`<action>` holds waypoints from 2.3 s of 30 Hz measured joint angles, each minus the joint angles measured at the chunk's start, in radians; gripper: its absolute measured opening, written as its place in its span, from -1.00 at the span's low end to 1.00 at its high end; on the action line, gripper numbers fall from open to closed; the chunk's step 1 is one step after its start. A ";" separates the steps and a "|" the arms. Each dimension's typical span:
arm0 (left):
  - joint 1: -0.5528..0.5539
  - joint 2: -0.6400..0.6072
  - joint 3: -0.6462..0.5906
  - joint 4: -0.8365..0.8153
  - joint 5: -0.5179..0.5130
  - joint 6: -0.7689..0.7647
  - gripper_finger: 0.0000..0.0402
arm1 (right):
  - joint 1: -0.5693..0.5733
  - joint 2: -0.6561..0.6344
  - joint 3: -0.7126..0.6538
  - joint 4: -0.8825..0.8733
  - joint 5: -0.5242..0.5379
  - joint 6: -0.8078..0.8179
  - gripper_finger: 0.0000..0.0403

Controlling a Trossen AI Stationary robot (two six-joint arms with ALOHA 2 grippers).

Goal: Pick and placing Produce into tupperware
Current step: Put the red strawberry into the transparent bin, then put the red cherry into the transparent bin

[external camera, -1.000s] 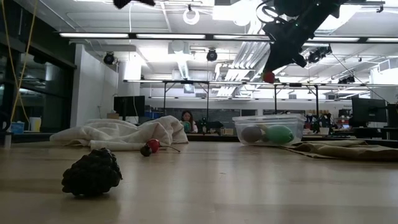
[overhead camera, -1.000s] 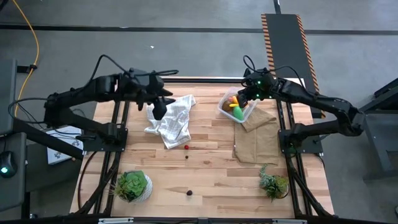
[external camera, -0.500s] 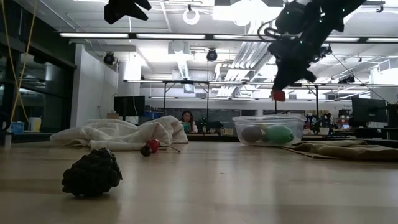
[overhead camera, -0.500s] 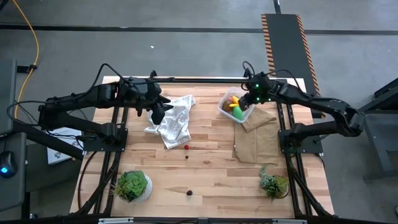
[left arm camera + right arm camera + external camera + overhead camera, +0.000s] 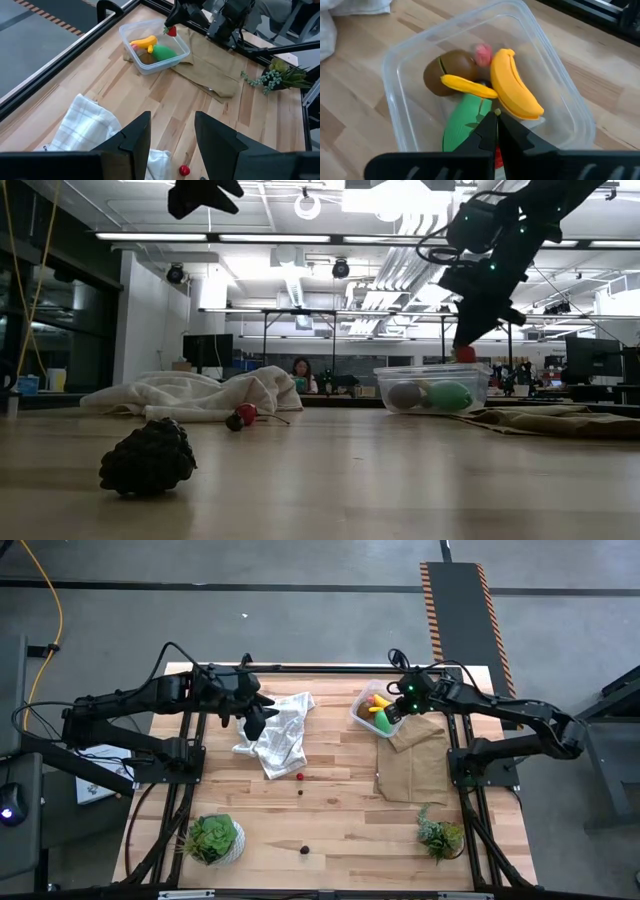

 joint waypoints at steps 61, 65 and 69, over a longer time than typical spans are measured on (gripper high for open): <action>-0.085 0.070 -0.441 0.367 0.302 0.348 -0.30 | 0.381 -0.032 0.004 0.484 -0.565 0.270 -0.63; -0.174 0.153 -0.440 0.409 0.212 0.358 -0.30 | 0.411 -0.032 0.004 0.476 -0.528 0.275 -0.63; -0.212 0.225 -0.440 0.413 0.104 0.316 -0.30 | 0.433 -0.032 0.004 0.470 -0.485 0.274 -0.63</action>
